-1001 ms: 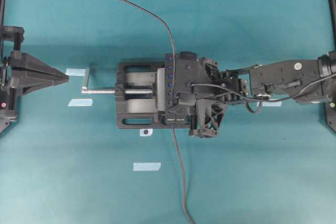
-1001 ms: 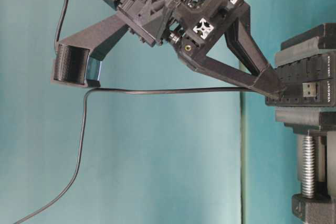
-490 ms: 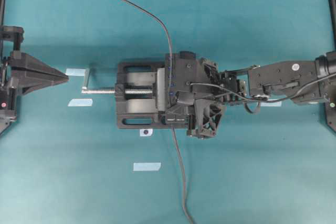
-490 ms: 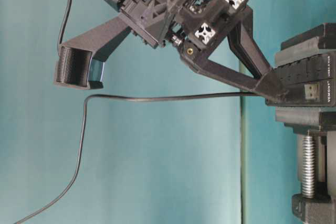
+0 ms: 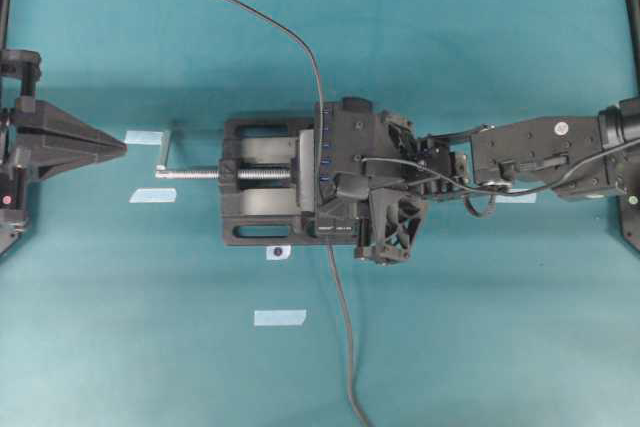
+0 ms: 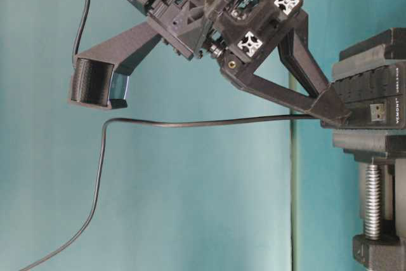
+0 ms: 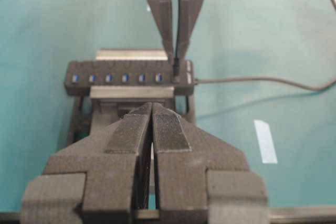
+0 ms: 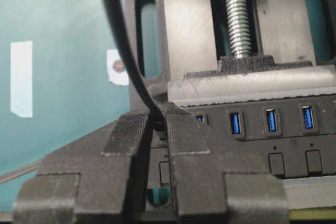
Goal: Insert the USB into the front port of the fixed hub.
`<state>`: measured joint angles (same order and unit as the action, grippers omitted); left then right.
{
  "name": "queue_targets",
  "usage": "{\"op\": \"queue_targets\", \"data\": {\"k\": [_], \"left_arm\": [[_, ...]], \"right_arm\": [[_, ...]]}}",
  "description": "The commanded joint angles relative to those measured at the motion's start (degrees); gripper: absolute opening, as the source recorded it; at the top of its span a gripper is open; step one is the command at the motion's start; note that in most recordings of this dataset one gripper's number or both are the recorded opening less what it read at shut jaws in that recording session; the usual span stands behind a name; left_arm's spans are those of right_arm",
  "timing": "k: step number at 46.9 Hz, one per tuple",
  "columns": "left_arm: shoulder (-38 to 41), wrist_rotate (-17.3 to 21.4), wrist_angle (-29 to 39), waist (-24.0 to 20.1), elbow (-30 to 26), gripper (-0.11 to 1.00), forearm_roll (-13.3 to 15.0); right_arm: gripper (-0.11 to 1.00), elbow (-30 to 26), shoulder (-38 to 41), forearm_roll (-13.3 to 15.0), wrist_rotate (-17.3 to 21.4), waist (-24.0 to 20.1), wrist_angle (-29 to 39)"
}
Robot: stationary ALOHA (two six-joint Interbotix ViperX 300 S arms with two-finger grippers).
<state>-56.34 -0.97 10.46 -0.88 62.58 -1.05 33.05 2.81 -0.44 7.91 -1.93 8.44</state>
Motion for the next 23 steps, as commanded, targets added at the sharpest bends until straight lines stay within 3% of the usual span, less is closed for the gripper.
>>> {"op": "queue_targets", "data": {"k": [1,23], "left_arm": [[0.26,-0.09,-0.62,-0.09,-0.7,0.0,0.0],[0.26,-0.09,-0.62,-0.09,-0.7,0.0,-0.09]], "right_arm": [[0.07,-0.44,-0.79,-0.09,0.53,-0.26,0.09],[0.07,-0.18,0.53,-0.09,0.62,-0.7,0.18]]}}
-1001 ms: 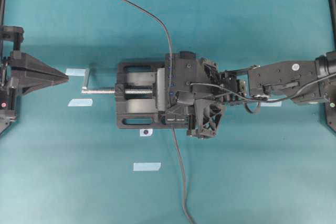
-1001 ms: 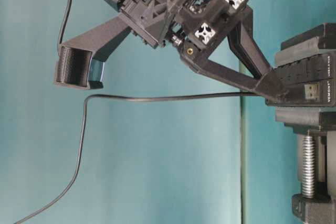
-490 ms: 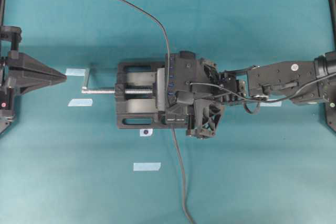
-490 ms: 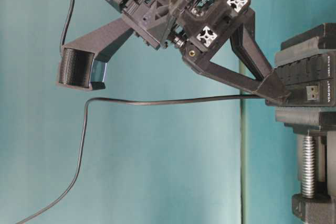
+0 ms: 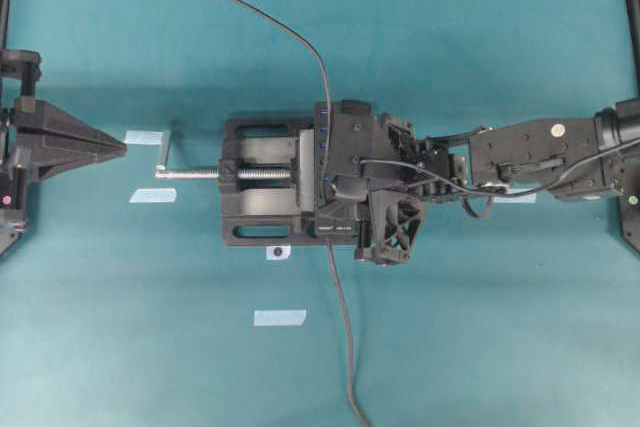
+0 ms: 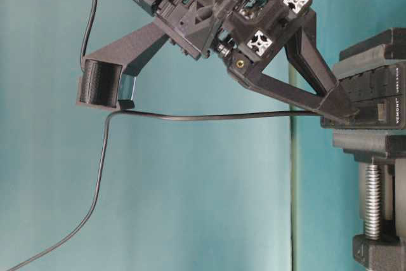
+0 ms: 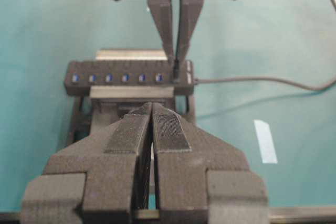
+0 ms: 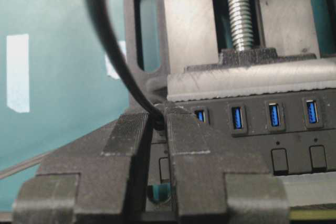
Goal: Insert the USB into the front port of the fixed hub.
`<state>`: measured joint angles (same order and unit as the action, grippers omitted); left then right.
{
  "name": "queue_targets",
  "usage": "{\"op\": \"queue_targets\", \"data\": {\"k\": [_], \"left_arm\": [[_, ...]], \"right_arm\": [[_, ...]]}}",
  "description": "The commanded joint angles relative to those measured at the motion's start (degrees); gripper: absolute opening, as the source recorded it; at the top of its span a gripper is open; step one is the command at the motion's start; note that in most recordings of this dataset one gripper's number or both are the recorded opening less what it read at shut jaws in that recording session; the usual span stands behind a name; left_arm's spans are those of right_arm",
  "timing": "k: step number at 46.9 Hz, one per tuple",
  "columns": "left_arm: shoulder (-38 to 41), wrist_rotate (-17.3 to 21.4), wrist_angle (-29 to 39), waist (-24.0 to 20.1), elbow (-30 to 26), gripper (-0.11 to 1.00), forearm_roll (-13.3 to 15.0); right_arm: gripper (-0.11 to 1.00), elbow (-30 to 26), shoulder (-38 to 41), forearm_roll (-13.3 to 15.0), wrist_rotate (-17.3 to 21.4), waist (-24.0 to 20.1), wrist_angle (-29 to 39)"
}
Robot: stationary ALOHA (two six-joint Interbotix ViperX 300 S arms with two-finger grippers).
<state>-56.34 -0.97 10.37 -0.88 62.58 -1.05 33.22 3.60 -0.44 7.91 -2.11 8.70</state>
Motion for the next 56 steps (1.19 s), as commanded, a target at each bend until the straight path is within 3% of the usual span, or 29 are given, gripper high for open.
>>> {"op": "queue_targets", "data": {"k": [1,56], "left_arm": [[0.18,-0.09,-0.53,-0.09,-0.7,0.0,-0.09],[0.26,-1.49,-0.53,-0.09,-0.35,0.0,0.0]], "right_arm": [[0.07,-0.26,-0.35,-0.09,0.62,-0.53,-0.09],[0.07,2.11,2.46,-0.09,2.55,-1.14,-0.53]]}}
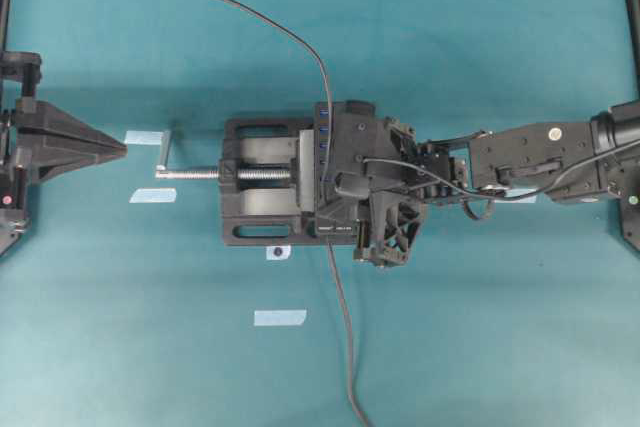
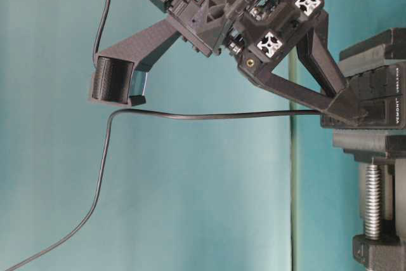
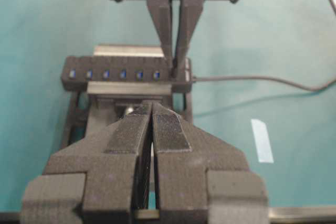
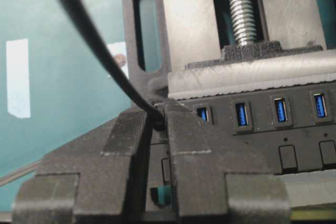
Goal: Insert the USB into the front port of the fixed hub.
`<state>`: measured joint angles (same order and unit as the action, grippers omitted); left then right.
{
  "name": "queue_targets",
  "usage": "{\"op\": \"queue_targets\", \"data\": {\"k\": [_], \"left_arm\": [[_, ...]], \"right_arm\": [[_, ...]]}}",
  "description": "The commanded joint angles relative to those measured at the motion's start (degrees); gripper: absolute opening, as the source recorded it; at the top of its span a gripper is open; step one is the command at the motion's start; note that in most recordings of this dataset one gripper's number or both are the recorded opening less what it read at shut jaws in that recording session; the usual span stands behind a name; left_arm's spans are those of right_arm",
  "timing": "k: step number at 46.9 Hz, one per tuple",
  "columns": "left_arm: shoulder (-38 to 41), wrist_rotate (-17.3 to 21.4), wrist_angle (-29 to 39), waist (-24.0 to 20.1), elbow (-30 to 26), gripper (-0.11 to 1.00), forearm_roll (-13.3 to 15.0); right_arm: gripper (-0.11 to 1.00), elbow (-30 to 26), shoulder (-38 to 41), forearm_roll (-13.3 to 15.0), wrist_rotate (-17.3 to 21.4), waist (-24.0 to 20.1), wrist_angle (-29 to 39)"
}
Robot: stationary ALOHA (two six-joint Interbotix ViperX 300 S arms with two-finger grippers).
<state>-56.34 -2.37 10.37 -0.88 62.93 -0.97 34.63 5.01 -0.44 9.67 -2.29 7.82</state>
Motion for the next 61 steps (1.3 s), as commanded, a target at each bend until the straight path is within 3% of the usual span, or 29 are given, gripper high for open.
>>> {"op": "queue_targets", "data": {"k": [1,15,23,28,37,40,61], "left_arm": [[0.26,-0.09,-0.53,-0.09,-0.79,0.0,-0.18],[0.26,-0.09,-0.53,-0.09,-0.79,0.0,-0.09],[0.18,-0.09,-0.88,-0.18,-0.7,0.0,-0.18],[0.09,-0.09,-1.23,-0.09,-0.53,0.0,-0.18],[-0.44,-0.09,-1.23,-0.09,-0.44,0.0,-0.18],[-0.62,-0.09,-1.23,-0.09,-0.53,0.0,-0.18],[-0.7,-0.18,-1.23,-0.09,-0.44,0.0,-0.18]], "right_arm": [[0.07,0.7,1.05,-0.09,0.79,-1.05,0.35],[0.08,-0.35,-0.79,-0.09,1.05,-0.26,-2.29],[0.17,-1.23,-1.58,-0.09,1.14,0.53,-2.72],[0.34,-1.85,-2.11,-0.09,1.14,1.14,-2.72],[0.78,-3.16,-3.25,-0.09,1.05,2.37,-2.64],[0.84,-3.43,-3.6,-0.09,0.97,2.64,-2.55],[0.83,-2.99,-3.96,-0.09,0.97,2.02,-2.37]]}}
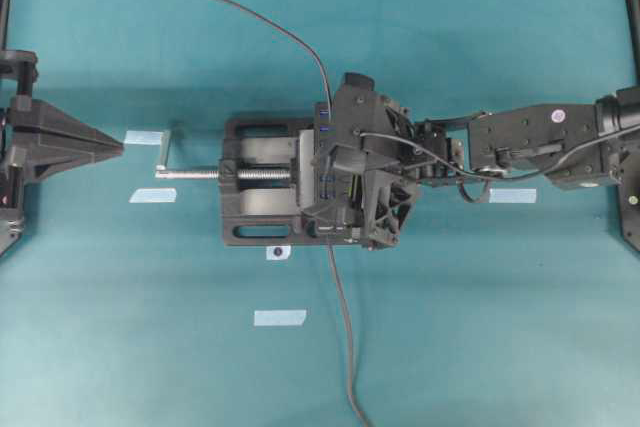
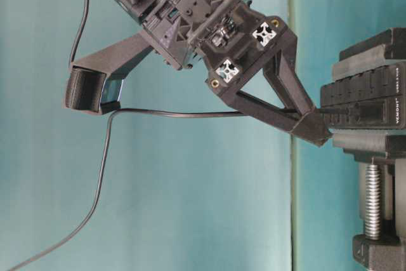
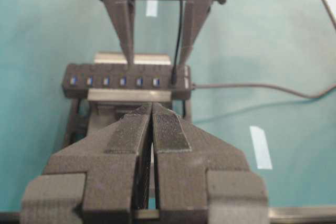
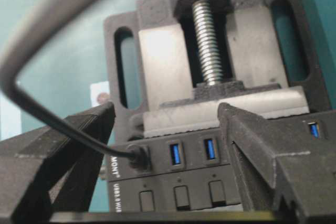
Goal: Insert the USB into the front port of the fixed hub.
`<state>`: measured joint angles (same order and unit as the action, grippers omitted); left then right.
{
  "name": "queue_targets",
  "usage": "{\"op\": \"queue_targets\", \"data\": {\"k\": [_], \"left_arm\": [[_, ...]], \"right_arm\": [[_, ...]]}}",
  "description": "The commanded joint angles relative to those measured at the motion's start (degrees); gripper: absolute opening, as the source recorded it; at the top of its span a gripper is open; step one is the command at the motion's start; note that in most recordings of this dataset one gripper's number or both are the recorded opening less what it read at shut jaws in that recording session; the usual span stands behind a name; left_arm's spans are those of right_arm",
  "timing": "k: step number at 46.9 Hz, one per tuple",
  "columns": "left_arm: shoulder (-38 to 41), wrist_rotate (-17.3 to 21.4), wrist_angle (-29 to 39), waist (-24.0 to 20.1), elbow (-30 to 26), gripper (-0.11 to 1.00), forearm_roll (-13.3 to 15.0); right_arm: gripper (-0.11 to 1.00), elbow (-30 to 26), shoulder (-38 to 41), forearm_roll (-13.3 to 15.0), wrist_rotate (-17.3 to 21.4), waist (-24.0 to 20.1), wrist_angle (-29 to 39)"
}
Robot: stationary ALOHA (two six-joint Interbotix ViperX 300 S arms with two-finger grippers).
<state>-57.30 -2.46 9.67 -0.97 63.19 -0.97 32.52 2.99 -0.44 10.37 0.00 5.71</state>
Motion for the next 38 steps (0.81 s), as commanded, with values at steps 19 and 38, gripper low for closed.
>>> {"op": "queue_targets", "data": {"k": [19,38], "left_arm": [[0.18,-0.09,-0.53,0.0,-0.79,0.0,-0.18],[0.18,-0.09,-0.53,-0.09,-0.79,0.0,-0.18]], "right_arm": [[0.83,-0.97,-2.2,-0.09,0.44,-1.93,1.23],[0.83,-0.97,-2.55,-0.09,0.35,-2.46,3.78]]}}
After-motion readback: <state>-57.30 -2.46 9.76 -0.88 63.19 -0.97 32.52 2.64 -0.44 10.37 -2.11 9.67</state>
